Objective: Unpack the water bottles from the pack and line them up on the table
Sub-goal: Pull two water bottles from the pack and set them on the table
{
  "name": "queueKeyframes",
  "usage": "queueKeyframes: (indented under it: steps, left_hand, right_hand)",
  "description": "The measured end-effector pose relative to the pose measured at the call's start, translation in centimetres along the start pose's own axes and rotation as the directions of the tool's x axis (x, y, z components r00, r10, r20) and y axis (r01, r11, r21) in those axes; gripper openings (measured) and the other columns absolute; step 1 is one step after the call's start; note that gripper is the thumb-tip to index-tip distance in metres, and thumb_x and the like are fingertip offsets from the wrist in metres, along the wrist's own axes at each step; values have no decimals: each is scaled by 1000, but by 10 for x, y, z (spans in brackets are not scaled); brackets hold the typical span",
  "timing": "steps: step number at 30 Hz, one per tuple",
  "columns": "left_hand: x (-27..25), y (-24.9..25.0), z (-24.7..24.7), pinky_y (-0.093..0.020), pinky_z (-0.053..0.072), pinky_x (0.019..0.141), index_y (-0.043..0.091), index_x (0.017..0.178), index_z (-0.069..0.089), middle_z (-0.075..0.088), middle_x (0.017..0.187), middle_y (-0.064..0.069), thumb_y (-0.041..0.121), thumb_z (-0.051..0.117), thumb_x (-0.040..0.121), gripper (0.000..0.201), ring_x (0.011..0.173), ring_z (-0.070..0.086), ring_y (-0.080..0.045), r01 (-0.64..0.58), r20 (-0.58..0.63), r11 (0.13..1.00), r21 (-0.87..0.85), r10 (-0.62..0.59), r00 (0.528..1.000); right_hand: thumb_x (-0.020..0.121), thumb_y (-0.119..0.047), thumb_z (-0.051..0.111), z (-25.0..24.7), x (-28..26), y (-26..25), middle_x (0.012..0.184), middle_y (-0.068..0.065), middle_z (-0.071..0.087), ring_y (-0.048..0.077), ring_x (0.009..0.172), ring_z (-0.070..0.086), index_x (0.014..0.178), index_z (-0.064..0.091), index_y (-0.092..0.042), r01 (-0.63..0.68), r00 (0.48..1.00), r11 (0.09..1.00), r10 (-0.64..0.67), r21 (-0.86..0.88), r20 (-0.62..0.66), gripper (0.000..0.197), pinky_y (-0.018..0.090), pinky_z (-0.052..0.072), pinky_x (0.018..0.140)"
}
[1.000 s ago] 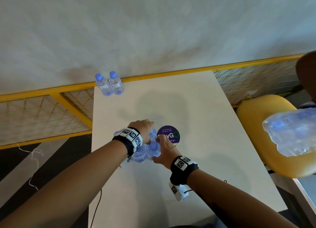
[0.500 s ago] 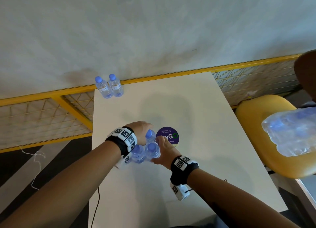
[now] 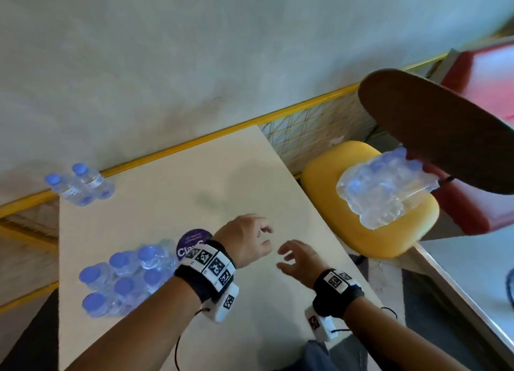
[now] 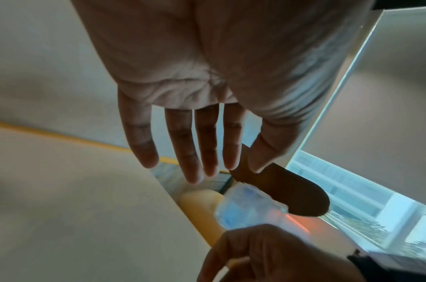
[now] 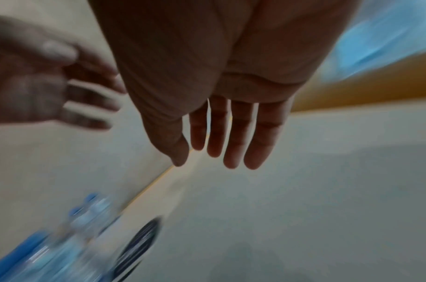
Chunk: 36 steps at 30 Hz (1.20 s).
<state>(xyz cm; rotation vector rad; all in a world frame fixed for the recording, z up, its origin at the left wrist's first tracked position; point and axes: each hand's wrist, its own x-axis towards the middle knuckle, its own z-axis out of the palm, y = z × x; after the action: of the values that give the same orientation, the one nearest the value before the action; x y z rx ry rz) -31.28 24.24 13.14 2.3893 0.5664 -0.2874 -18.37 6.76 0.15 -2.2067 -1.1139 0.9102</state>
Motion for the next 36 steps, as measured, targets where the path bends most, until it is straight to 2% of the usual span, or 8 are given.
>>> queueKeyframes:
  steps: [6,11,17,20,25,29,33,36]
  left_hand:
    - [88,127,90,-32,57,96,21,123,72,73,123,2,40,70,93,35,105,69,-15,-126,227,987,-97,145,963]
    - [155,206,154,-37,53,107,19,142,62,69,137,0,38,74,94,53,122,67,-20,-35,337,970,-239,117,934]
    - [241,256,199,-41,41,118,17,166,19,42,164,-10,45,72,94,93,146,47,-33,214,289,908,-360,-109,951]
    - [283,259,210,-48,46,113,5,161,26,48,157,-21,63,70,79,110,138,53,-39,315,215,841,-440,-242,946]
    - [322,260,197,-46,57,85,4,108,65,72,103,-16,53,62,88,53,95,69,-37,265,15,874,-406,-284,959]
    - [348,251,183,-43,50,73,13,83,60,70,93,-17,39,57,101,31,89,68,-36,267,-30,925,-272,-285,958]
    - [366,240,179,-45,53,93,14,124,68,70,125,-18,41,54,105,36,113,66,-37,238,-25,956,-174,-246,969]
    - [376,235,174,-43,48,106,14,141,59,61,141,-16,39,50,108,43,128,59,-36,218,-61,974,-60,-222,973]
  right_hand:
    - [84,-23,73,-151,-43,142,87,-2,72,17,83,68,87,69,-22,-362,880,924,382,125,-283,5,30,51,72]
    - [87,-29,72,-243,-31,233,105,0,72,23,99,68,120,66,-15,-435,763,872,490,227,-421,36,36,54,84]
    - [86,-35,73,-297,28,269,121,3,65,26,106,63,143,46,-19,-406,789,871,486,276,-375,65,33,48,84]
    - [80,-37,77,-301,55,278,109,-2,66,21,93,65,135,50,-26,-351,806,892,443,286,-392,62,34,49,77]
    - [79,-30,79,-300,81,282,80,-5,60,19,74,58,79,55,-31,-386,784,827,527,408,-327,24,40,53,72]
    - [75,-55,77,-285,94,312,95,3,68,22,80,66,97,57,-28,-543,710,672,688,503,-153,39,34,58,75]
    - [82,-45,72,-292,104,300,95,-4,64,25,89,69,126,56,-27,-455,718,751,627,480,-301,49,35,55,70]
    - [79,-47,79,-304,101,284,88,-11,61,10,80,62,103,60,-22,-379,756,841,522,386,-395,39,24,40,70]
